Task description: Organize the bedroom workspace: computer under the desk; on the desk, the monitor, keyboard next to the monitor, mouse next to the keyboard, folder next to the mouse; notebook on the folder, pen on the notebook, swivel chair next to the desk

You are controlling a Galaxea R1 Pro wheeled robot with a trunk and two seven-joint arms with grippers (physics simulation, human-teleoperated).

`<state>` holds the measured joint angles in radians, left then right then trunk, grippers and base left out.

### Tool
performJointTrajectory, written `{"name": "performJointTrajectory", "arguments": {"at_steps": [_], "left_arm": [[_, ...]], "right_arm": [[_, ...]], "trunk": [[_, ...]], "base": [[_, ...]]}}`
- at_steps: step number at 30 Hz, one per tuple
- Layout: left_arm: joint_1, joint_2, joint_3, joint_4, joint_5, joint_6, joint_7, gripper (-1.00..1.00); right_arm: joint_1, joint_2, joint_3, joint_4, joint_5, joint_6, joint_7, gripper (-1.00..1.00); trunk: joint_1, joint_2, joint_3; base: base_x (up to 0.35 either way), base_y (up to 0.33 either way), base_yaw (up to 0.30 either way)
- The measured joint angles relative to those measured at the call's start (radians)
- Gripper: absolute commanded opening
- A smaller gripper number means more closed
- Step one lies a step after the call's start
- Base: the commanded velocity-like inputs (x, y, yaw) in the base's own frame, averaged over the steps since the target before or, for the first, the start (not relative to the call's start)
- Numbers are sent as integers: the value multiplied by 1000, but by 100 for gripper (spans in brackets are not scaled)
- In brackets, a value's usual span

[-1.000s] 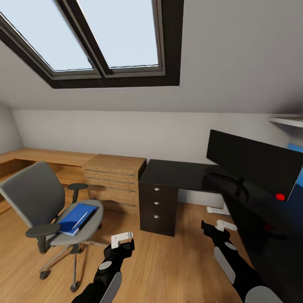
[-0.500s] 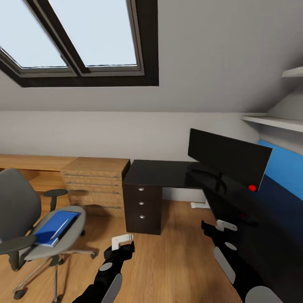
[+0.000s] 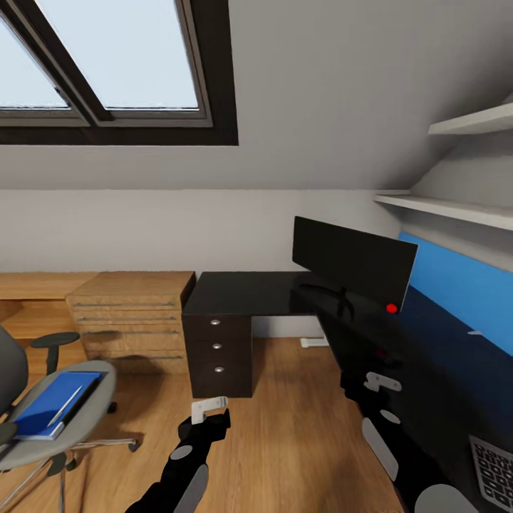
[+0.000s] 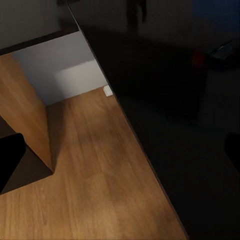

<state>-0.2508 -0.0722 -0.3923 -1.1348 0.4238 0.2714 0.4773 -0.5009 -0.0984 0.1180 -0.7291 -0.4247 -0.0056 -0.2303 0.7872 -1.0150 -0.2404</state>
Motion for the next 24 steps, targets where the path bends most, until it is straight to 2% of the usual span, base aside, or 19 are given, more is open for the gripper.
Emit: {"name": "performJointTrajectory", "arguments": {"at_steps": [10,15,19,24], "left_arm": [[0,1,1,0,0,0,0,100],[0,4,4,7,1,0,3,100],[0,4,7,18,1,-1,3,100],[0,4,7,21,0,-1,2,100]], "right_arm": [[0,0,0,-1,0,0,0,100],[0,0,-1,-1,0,0,0,100],[0,0,0,-1,0,0,-1,100],[0,2,0,0,4,0,-1,100]], "trunk": [[0,0,0],[0,0,0],[0,0,0],[-1,0,0]], "base": [[0,0,-16],[2,0,-221],[199,0,-244],[287,0,-95]]}}
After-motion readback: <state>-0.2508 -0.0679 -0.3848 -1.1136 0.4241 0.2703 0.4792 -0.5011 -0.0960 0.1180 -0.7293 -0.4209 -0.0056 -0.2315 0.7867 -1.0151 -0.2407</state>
